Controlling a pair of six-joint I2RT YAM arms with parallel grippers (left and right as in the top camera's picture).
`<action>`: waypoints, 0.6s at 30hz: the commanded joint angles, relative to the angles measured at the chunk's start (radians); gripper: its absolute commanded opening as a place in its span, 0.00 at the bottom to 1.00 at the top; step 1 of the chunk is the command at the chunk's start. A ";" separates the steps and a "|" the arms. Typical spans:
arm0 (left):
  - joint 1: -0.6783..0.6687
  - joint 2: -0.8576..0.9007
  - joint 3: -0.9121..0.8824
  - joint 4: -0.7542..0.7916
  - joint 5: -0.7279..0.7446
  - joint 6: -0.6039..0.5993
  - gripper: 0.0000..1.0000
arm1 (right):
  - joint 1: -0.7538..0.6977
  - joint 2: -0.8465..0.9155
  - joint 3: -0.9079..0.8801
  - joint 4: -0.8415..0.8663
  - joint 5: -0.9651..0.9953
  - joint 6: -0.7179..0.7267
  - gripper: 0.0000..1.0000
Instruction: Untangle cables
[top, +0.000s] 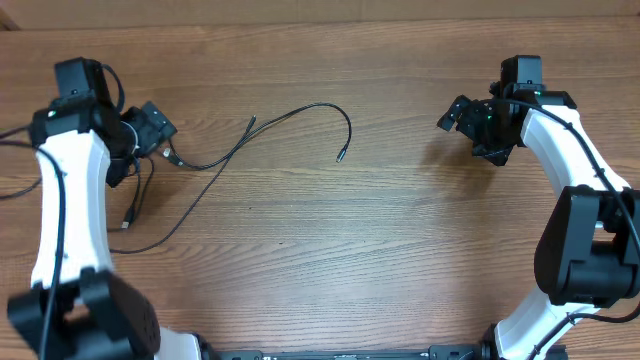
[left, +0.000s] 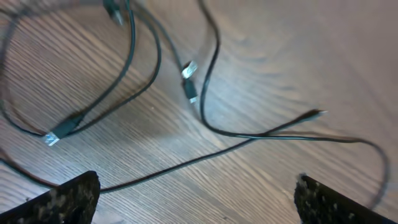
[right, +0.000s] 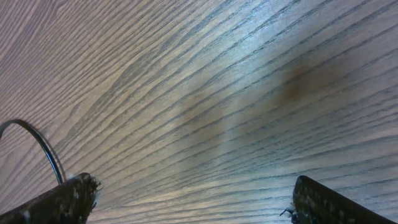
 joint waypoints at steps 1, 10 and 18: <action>-0.001 -0.148 0.005 0.000 0.003 0.003 0.99 | 0.001 -0.025 0.016 0.002 0.003 0.001 1.00; -0.001 -0.372 0.005 0.000 0.003 0.004 1.00 | 0.001 -0.025 0.016 0.002 0.003 0.001 1.00; -0.001 -0.395 0.005 -0.001 0.003 0.003 1.00 | 0.001 -0.025 0.016 0.002 0.003 0.000 1.00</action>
